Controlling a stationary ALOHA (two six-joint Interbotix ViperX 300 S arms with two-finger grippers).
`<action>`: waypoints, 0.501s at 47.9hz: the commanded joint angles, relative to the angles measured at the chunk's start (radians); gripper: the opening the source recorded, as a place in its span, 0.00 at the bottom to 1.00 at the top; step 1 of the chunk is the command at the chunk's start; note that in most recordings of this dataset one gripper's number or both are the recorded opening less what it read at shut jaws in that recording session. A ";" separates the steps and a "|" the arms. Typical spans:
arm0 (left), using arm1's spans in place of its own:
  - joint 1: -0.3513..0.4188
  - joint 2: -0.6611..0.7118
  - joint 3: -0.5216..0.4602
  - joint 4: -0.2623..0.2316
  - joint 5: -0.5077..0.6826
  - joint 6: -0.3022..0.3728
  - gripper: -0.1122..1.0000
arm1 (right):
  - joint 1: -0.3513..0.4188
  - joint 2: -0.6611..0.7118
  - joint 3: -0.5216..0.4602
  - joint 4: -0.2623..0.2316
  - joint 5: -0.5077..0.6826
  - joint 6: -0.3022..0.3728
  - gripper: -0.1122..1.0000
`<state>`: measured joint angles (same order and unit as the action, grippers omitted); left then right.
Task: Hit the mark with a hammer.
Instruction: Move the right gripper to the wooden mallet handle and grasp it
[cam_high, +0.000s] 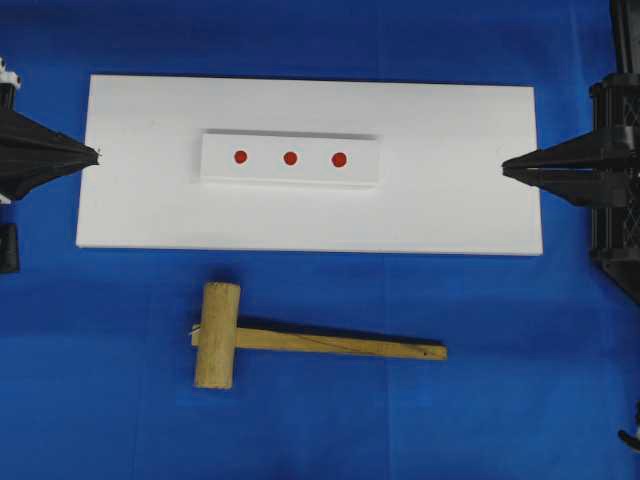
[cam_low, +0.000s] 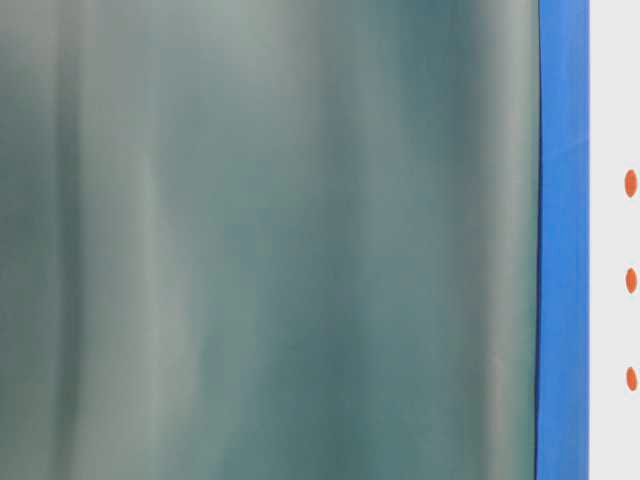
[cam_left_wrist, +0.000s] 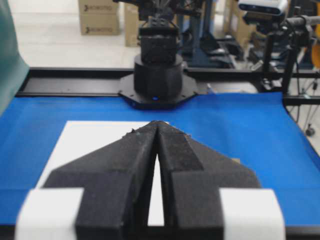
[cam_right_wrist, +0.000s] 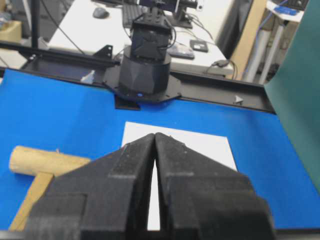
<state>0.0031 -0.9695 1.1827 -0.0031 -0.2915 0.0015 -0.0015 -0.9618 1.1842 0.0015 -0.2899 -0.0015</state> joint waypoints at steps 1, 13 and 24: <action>-0.006 0.014 -0.017 -0.015 -0.008 -0.006 0.10 | 0.023 0.015 -0.034 0.005 -0.008 0.009 0.10; -0.003 0.015 -0.015 -0.017 -0.006 -0.006 0.10 | 0.133 0.169 -0.109 0.028 -0.006 0.080 0.05; 0.000 0.017 -0.015 -0.017 0.002 -0.008 0.10 | 0.189 0.365 -0.190 0.046 -0.017 0.155 0.07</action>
<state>0.0000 -0.9618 1.1827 -0.0184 -0.2869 -0.0046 0.1749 -0.6473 1.0385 0.0368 -0.2930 0.1350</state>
